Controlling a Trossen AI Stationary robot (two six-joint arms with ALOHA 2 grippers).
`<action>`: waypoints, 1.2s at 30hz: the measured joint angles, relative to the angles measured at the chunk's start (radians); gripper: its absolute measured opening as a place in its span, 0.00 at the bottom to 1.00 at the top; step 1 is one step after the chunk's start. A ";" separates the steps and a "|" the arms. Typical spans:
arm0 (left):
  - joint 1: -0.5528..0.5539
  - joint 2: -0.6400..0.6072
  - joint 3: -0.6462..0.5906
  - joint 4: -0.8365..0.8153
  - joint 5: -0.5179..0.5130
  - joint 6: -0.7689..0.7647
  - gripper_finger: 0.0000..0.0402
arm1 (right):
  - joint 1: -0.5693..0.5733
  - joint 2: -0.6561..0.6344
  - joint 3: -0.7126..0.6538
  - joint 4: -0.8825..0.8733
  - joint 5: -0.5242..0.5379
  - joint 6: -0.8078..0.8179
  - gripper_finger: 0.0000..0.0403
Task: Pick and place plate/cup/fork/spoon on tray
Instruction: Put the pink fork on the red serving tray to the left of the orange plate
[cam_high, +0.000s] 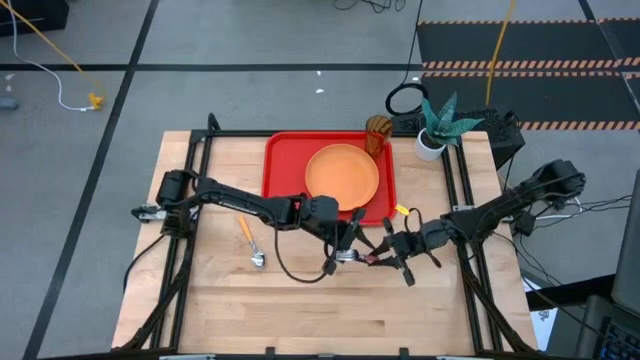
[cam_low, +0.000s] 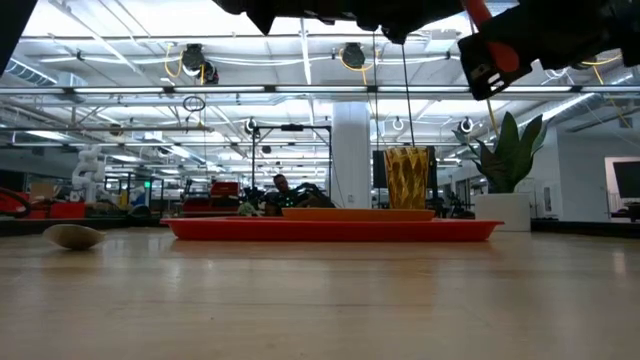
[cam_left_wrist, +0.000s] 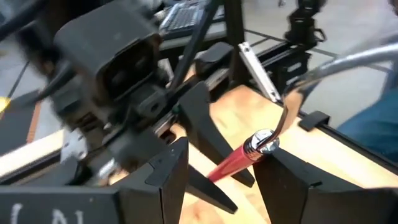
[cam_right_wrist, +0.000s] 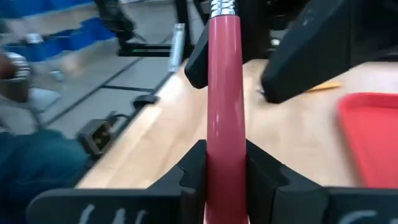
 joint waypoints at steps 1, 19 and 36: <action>0.003 -0.006 0.000 -0.004 -0.015 -0.016 0.44 | 0.008 -0.016 0.001 -0.017 0.025 -0.005 0.14; 0.029 -0.124 0.001 -0.078 -0.198 -0.210 0.44 | 0.108 -0.139 0.000 -0.164 0.358 -0.071 0.14; 0.033 -0.126 0.001 0.006 -0.301 -0.323 0.44 | 0.172 -0.190 0.000 -0.121 0.582 -0.141 0.14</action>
